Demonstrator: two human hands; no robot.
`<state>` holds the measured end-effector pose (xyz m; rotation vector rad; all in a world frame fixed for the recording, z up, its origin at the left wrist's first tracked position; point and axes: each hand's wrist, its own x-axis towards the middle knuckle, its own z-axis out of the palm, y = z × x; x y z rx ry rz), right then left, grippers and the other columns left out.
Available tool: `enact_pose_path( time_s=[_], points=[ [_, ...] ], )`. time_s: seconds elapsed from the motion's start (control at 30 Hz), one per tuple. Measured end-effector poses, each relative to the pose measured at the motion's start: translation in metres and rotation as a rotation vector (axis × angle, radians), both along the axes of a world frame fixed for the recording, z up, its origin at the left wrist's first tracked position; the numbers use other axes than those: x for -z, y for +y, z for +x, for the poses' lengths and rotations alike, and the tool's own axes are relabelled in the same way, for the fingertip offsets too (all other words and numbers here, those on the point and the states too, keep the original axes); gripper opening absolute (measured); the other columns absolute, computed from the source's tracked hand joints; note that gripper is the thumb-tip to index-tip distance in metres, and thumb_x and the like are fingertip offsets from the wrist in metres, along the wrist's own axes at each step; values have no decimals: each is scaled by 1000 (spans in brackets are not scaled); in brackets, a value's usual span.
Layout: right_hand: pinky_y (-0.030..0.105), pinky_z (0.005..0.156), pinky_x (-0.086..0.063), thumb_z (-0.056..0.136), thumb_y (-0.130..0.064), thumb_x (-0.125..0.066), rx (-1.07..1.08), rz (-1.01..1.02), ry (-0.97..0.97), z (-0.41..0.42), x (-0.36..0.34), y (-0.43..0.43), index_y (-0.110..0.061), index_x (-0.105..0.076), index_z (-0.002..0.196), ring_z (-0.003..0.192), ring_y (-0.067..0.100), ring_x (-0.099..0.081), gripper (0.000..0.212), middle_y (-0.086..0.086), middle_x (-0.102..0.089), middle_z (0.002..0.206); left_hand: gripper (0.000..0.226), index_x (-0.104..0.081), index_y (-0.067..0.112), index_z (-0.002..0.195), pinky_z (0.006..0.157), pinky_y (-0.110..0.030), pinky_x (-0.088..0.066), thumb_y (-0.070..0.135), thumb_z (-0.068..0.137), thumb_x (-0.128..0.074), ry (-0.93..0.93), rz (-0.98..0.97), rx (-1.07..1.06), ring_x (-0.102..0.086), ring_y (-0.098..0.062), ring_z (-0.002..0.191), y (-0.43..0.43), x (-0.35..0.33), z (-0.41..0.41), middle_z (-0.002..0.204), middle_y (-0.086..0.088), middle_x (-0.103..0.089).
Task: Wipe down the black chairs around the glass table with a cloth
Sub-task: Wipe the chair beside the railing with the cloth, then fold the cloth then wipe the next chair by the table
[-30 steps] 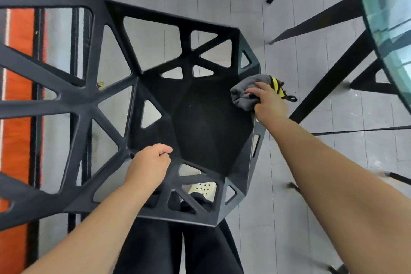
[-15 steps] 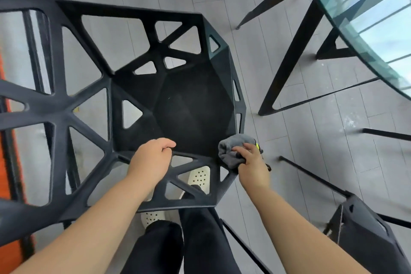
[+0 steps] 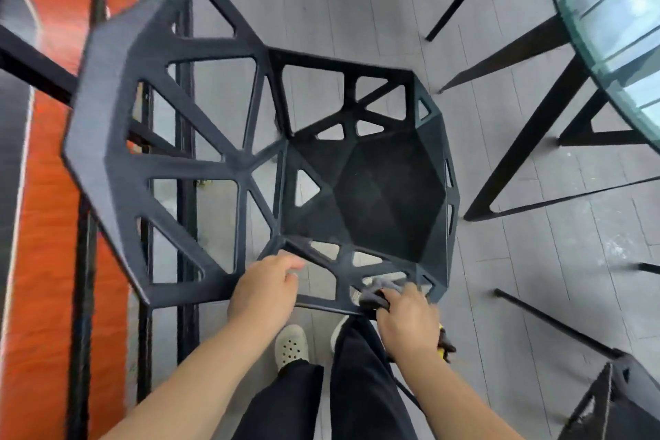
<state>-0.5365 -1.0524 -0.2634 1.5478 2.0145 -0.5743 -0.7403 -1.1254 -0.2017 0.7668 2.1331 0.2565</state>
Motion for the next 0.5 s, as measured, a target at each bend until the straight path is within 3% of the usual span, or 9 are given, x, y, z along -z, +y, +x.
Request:
enact_pose_path(
  time_s=[0.07,0.17,0.3,0.4,0.5],
  points=[
    [34,83,-40,86,-26,-43,-65,15,-10,-27,-12,-8,-32,-60,119,104,25,-53,37,3,-53,113,35,-59,29,122,94,-33,-43,15,96,-39,17,38,-5,-48,-15,116,-5,-15,-7,126,7,-56],
    [32,77,-42,85,-22,-43,17,-73,60,-55,-32,-10,-28,-60,111,100,26,-56,31,4,-53,109,35,-58,28,124,96,-28,-40,16,97,-38,63,116,6,-46,-12,117,-8,-43,-17,127,10,-55],
    [32,79,-43,84,-21,-49,120,-266,341,-90,-75,-26,-22,-63,103,99,26,-56,23,3,-54,102,35,-58,30,123,94,-26,-39,17,96,-40,126,224,3,-46,-10,117,-9,-83,-27,126,12,-55],
    [36,82,-49,83,-25,-54,253,-345,661,-113,-123,-38,-37,-63,89,89,13,-60,17,-9,-63,91,35,-60,31,119,84,-21,-39,15,94,-42,123,285,-39,-50,-7,106,-16,-111,-36,122,13,-57],
    [31,83,-52,88,-16,-55,376,-305,827,-115,-173,-41,-53,-57,90,87,0,-61,38,-17,-68,89,37,-57,34,122,84,-24,-43,14,91,-49,107,320,-100,-50,-8,108,-29,-137,-41,125,13,-55]
  ],
)
